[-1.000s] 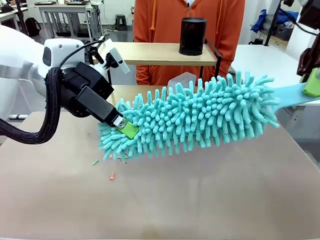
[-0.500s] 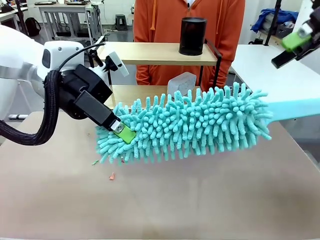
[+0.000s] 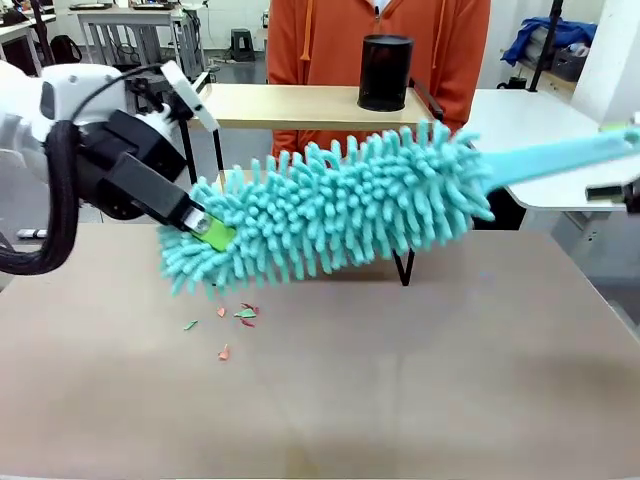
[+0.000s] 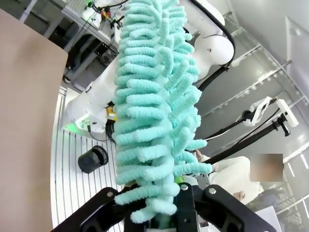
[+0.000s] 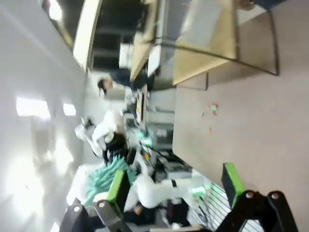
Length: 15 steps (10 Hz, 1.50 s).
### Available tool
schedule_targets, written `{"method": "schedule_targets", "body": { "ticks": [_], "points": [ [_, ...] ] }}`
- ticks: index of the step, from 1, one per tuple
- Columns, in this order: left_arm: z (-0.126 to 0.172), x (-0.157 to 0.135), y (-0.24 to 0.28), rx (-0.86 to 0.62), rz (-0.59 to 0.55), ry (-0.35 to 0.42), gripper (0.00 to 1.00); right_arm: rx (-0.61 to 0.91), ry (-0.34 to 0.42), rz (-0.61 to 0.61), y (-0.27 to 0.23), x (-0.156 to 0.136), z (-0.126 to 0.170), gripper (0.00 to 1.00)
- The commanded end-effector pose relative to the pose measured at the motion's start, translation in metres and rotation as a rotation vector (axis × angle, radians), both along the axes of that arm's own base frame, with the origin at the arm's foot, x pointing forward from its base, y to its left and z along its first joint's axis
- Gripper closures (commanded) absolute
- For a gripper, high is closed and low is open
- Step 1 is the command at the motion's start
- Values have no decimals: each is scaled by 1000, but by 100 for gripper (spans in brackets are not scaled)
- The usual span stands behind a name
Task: Clean the shelf.
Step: Hand the Duster back to the human.
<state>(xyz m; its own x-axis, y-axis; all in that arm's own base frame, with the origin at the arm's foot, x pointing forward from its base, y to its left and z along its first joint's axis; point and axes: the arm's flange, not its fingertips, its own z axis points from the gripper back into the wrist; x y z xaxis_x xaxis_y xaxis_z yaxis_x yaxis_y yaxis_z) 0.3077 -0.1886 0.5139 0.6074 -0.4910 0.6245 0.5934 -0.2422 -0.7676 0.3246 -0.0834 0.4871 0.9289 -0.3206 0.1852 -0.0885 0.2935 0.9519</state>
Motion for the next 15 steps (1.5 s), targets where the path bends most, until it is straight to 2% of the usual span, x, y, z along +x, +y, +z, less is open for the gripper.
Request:
{"method": "schedule_targets", "body": {
  "ticks": [1, 2, 3, 5, 6, 7, 8, 9, 10, 12, 13, 14, 15],
  "points": [
    [4, -3, 16, -84, 41, -33, 100, 163, 63, -88, 4, 12, -54, 0],
    [11, -2, 27, -100, 90, -52, 100, 149, 98, -39, 12, 12, -77, 0],
    [14, -1, 38, -127, 134, -64, 100, 70, 73, -63, -14, 7, -34, 0],
    [29, -3, 73, -224, 260, -92, 100, 70, 73, -63, -14, 7, -34, 0],
    [46, -14, 106, -306, 360, -154, 100, 70, 73, -63, -14, 7, -34, 0],
    [64, -27, 145, -382, 468, -250, 100, 70, 73, -63, -14, 7, -34, 0],
    [75, -43, 187, -510, 570, -301, 100, 70, 73, -63, -14, 7, -34, 0],
    [71, -55, 233, -588, 768, -285, 100, 70, 73, -63, -14, 7, -34, 0],
    [57, -59, 260, -598, 934, -203, 100, 70, 73, -63, -14, 7, -34, 0],
    [30, -57, 290, -522, 1108, 133, 100, 70, 73, -63, -14, 7, -34, 0],
    [15, -48, 302, -406, 1243, 297, 100, 70, 73, -63, -14, 7, -34, 0],
    [-2, -43, 309, -289, 1309, 455, 100, 70, 73, -63, -14, 7, -34, 0],
    [-15, -33, 311, -194, 1326, 561, 100, 70, 73, -63, -14, 7, -34, 0]
  ]
}}
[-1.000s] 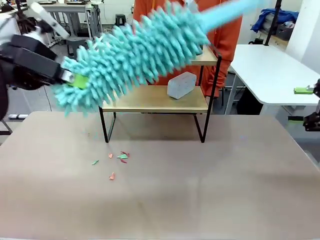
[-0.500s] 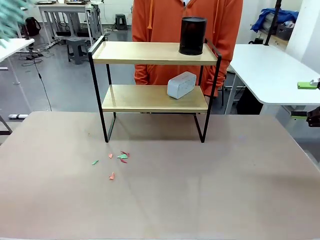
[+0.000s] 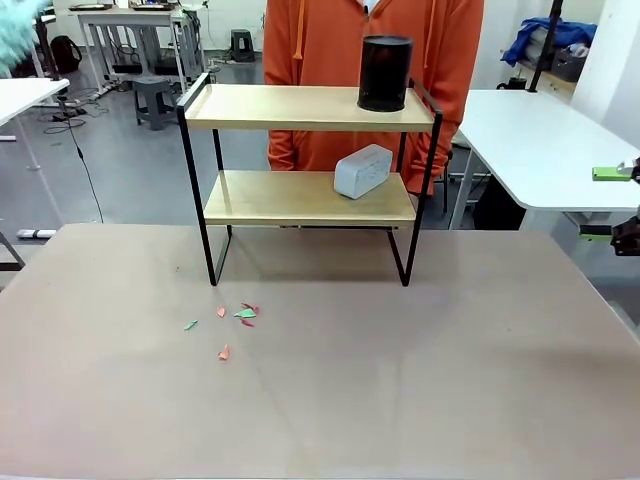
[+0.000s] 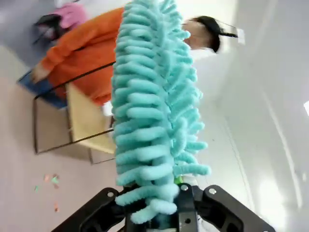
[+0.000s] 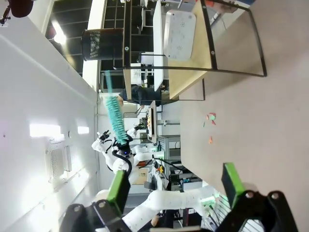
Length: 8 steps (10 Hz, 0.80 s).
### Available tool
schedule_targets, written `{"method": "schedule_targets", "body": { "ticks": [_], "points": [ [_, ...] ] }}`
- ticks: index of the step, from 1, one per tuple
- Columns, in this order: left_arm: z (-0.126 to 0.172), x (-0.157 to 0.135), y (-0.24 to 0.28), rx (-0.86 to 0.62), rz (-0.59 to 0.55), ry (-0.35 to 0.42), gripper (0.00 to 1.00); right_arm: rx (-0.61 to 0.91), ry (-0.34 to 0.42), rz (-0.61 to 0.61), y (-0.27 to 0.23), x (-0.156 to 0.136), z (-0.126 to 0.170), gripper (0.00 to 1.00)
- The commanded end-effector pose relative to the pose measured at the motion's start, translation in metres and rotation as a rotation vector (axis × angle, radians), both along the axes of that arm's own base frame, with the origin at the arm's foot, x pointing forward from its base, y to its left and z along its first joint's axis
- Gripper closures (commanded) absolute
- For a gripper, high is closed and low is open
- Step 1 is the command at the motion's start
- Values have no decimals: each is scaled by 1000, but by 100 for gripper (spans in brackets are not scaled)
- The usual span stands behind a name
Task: Clean the shelf.
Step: Hand the Duster back to the human.
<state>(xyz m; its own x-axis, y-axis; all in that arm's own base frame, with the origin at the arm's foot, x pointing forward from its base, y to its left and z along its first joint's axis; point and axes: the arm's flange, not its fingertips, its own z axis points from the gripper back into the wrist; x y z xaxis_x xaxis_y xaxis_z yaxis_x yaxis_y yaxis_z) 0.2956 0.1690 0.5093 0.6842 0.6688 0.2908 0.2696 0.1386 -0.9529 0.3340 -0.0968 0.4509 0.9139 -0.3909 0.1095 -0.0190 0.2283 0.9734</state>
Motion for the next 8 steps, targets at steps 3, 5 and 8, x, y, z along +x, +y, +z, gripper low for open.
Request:
{"method": "schedule_targets", "body": {
  "ticks": [3, 5, 8],
  "points": [
    [-37, 13, -53, 73, -35, 421, 100, -1, 18, 2, 0, -3, 2, 0],
    [-33, 29, -27, 70, 11, 373, 88, -1, 18, 2, 0, -3, 2, 0],
    [-33, 29, -27, 70, 11, 373, 88, -1, 18, 2, 0, -3, 2, 0]
  ]
}}
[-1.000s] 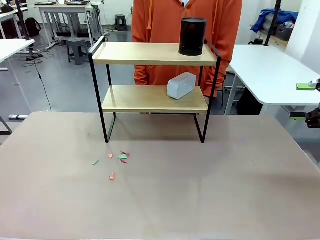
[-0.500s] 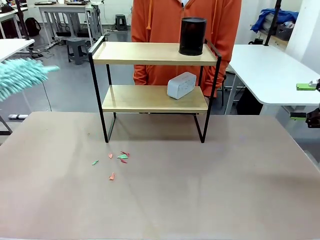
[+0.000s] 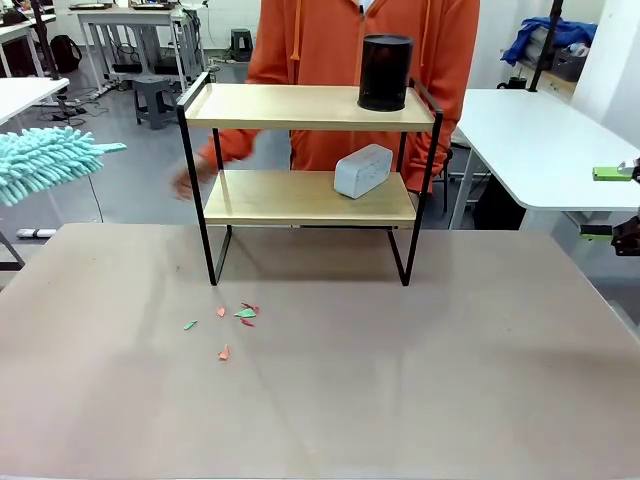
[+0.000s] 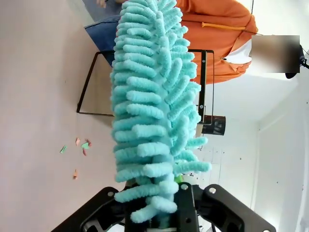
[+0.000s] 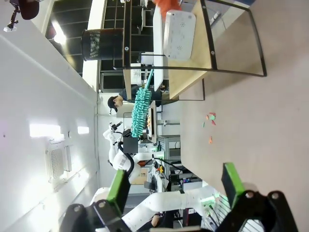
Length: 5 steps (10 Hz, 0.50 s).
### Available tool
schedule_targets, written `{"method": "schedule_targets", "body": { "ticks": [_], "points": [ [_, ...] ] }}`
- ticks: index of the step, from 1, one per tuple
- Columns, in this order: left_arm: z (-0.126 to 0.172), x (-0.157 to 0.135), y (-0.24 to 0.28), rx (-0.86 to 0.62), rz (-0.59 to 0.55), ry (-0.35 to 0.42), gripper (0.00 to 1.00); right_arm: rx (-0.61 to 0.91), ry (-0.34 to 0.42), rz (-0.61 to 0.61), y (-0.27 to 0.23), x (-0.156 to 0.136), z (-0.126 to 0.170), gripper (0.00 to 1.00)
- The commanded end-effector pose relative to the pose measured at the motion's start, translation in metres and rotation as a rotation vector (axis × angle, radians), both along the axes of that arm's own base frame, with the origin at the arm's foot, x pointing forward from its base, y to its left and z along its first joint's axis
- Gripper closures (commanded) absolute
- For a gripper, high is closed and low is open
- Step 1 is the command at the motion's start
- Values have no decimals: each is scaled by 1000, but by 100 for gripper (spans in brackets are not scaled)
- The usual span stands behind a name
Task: Clean the shelf.
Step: Hand the Duster back to the human.
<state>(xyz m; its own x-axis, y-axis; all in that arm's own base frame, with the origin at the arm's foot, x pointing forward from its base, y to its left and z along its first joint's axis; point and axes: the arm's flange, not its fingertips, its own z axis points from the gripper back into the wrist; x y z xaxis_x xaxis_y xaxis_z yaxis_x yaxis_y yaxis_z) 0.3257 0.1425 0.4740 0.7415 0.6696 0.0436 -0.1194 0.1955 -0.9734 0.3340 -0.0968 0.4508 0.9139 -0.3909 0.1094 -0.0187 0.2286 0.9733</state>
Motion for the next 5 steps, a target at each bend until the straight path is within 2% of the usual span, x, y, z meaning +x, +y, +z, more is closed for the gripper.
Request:
{"method": "schedule_targets", "body": {
  "ticks": [1, 5],
  "points": [
    [2, -1, 0, 11, -6, -23, 88, -1, 18, 2, 0, -3, 2, 0],
    [2, -1, 0, 11, -6, -23, 88, -1, 18, 2, 0, -3, 2, 0]
  ]
}}
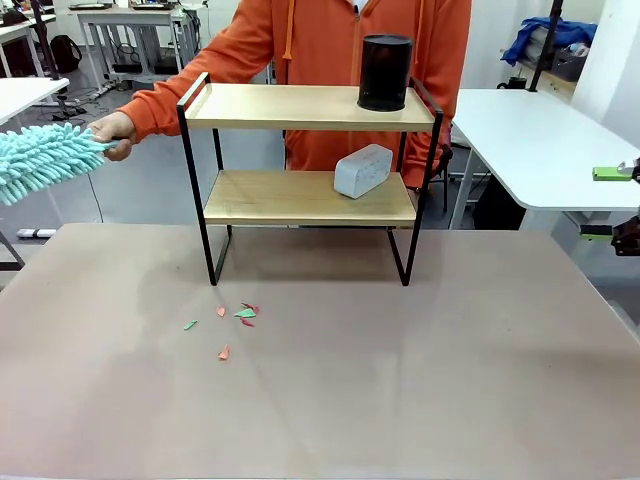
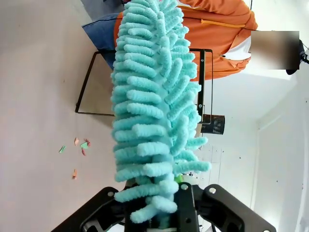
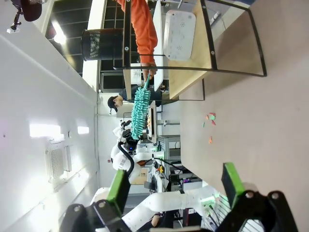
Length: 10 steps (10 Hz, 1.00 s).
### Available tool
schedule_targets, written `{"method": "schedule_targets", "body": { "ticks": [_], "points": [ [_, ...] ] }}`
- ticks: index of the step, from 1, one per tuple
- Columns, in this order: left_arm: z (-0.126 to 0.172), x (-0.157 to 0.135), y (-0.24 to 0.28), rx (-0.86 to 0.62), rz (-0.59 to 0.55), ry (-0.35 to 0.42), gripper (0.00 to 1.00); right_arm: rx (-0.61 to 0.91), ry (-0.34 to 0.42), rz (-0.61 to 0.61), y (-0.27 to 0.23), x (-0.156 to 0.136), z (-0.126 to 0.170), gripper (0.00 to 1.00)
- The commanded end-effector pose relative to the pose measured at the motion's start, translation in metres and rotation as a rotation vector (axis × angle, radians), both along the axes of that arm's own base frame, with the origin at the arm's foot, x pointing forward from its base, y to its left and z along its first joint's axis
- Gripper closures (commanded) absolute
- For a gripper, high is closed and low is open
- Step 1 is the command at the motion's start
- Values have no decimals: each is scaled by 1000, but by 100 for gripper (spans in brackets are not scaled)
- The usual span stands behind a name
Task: Clean the shelf.
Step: Hand the Duster back to the human.
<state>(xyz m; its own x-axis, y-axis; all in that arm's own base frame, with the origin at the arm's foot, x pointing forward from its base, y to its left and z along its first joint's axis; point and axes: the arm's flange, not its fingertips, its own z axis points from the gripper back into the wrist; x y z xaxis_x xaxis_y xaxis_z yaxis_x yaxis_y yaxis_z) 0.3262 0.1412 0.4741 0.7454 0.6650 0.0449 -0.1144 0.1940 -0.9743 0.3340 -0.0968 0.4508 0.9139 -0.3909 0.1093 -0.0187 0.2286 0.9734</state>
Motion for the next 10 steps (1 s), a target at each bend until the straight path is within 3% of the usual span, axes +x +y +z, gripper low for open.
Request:
{"method": "schedule_targets", "body": {
  "ticks": [1, 4, 5, 6, 7, 8, 9, 10],
  "points": [
    [2, -2, 1, 14, 0, -19, 88, -1, 18, 2, 0, -3, 2, 0],
    [0, 0, 0, 0, -1, 0, 88, -1, 18, 2, 0, -3, 2, 0],
    [0, -2, -2, 24, -66, 12, 26, -1, 18, 2, 0, -3, 2, 0],
    [2, -2, -4, 3, -49, 13, 26, -1, 18, 2, 0, -3, 2, 0],
    [4, -2, -4, 2, -56, 7, 0, -1, 18, 2, 0, -3, 2, 0],
    [4, -2, -5, -15, -81, 9, 23, -1, 18, 2, 0, -3, 2, 0],
    [0, -2, -10, -9, -94, 17, 0, -1, 18, 2, 0, -3, 2, 0],
    [-6, -1, -17, -28, -126, 25, 0, -1, 18, 2, 0, -3, 2, 0]
  ]
}}
